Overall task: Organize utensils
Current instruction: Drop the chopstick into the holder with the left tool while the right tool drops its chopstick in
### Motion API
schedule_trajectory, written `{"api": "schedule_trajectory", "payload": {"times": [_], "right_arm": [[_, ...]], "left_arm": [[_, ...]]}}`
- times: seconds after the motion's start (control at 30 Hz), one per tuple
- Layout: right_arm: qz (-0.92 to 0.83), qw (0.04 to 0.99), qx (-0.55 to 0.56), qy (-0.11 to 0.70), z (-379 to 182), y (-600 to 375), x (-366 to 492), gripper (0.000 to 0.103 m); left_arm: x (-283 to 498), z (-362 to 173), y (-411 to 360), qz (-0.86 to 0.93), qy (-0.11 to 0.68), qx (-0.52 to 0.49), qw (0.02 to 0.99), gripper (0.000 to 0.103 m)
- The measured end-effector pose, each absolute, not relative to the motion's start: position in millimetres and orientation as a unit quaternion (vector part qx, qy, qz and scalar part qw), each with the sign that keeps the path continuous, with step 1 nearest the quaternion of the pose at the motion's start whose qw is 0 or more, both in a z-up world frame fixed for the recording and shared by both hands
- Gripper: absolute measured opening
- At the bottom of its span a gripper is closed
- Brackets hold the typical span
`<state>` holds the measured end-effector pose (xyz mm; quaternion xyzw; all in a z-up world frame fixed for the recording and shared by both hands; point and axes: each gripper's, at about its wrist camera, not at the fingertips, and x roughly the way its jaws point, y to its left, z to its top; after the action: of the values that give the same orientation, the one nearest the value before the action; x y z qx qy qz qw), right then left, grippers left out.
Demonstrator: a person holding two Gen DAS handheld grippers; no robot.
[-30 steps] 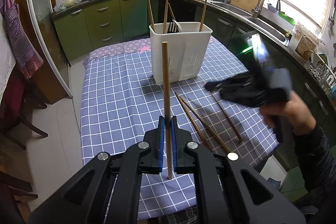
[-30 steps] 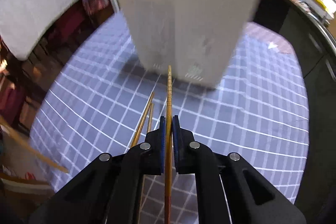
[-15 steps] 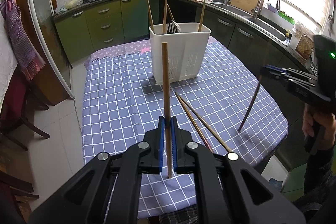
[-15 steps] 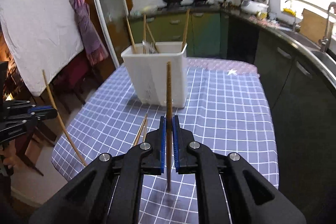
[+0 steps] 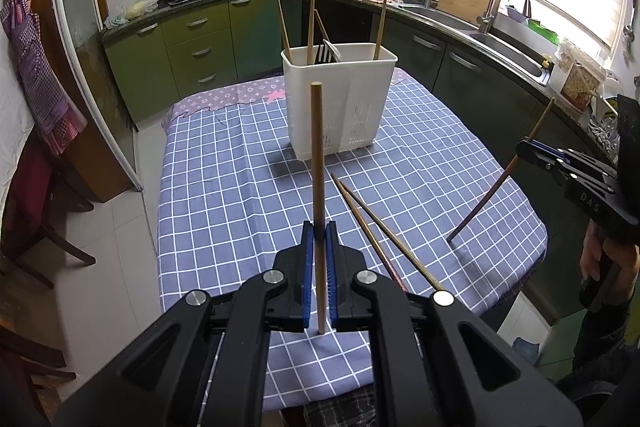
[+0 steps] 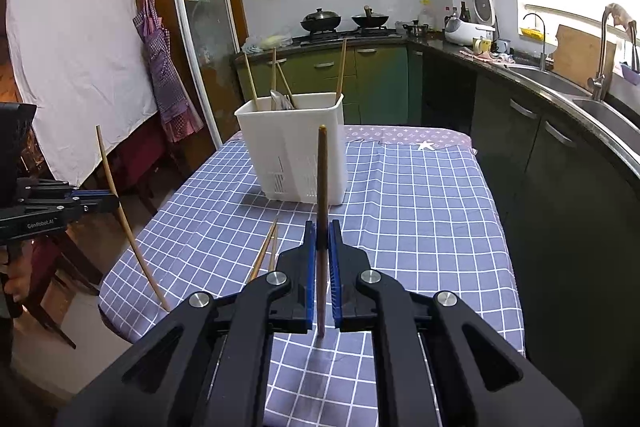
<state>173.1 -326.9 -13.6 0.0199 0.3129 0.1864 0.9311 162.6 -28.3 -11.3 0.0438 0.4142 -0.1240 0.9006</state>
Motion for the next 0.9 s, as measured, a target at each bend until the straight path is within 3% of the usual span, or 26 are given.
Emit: {"api": "schedule_trajectory", "payload": {"times": [0.53, 0.9], "right_arm": [[0.193, 0.929, 0.024, 0.315, -17, -327, 175, 0.007], [0.201, 0.927, 0.030, 0.314, -19, -330, 175, 0.007]], "left_arm": [[166, 0, -34, -0.129, 0.409, 0.042, 0.902, 0.006], [205, 75, -63, -0.135, 0.372, 0.065, 0.916, 0.006]]}}
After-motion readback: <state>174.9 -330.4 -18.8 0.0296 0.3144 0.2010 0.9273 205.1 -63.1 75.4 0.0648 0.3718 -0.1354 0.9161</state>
